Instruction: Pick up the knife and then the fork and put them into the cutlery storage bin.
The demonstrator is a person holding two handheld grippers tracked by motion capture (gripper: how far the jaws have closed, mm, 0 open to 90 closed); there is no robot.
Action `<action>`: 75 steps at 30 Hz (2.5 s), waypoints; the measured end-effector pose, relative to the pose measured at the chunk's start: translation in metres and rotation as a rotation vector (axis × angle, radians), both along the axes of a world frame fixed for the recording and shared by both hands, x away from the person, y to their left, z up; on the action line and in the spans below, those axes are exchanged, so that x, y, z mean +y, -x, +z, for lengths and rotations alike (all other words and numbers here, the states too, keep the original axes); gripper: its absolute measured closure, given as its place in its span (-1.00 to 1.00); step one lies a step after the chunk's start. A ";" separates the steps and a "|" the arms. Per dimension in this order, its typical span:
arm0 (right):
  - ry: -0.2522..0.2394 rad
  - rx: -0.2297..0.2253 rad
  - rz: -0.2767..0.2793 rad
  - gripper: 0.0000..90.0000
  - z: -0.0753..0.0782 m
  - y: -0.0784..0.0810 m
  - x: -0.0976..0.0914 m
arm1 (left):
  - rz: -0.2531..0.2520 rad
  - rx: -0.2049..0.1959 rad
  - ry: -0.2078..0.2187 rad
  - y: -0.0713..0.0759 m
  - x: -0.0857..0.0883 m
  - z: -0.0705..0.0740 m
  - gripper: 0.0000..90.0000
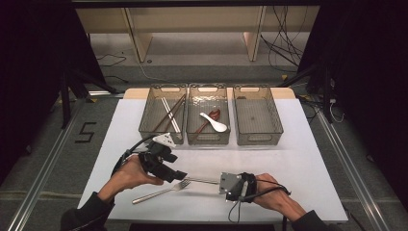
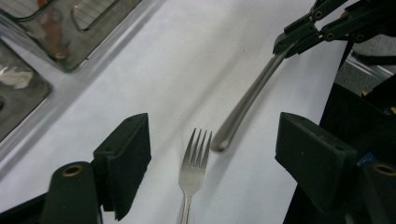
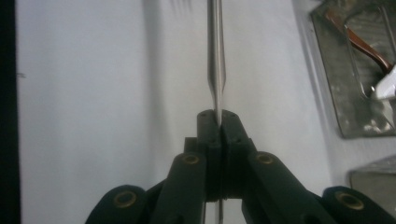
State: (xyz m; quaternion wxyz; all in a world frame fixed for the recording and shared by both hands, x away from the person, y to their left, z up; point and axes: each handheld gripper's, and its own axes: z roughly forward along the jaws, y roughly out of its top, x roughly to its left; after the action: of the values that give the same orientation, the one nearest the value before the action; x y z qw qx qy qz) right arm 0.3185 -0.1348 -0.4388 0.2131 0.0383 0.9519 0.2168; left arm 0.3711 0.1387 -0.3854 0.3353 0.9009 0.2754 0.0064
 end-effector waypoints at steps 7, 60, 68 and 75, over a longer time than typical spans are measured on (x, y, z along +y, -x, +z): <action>-0.002 -0.013 -0.078 0.99 0.004 -0.014 -0.014 | 0.064 -0.019 0.019 0.004 0.017 -0.009 -0.47; -0.316 0.093 -0.658 0.98 0.068 -0.153 -0.078 | 0.161 -0.050 -0.019 0.017 0.055 -0.037 -0.53; -0.330 0.117 -0.732 0.98 0.070 -0.174 -0.084 | 0.165 -0.046 -0.016 0.018 0.056 -0.037 -0.53; -0.343 0.150 -0.805 0.98 0.070 -0.194 -0.088 | 0.165 -0.044 -0.020 0.017 0.056 -0.038 -0.53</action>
State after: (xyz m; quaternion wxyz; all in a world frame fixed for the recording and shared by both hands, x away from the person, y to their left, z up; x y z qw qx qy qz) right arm 0.5123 -0.2223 -0.3692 0.2013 0.4565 0.8243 0.2677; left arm 0.3536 0.1948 -0.4233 0.3308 0.8781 0.3411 0.0564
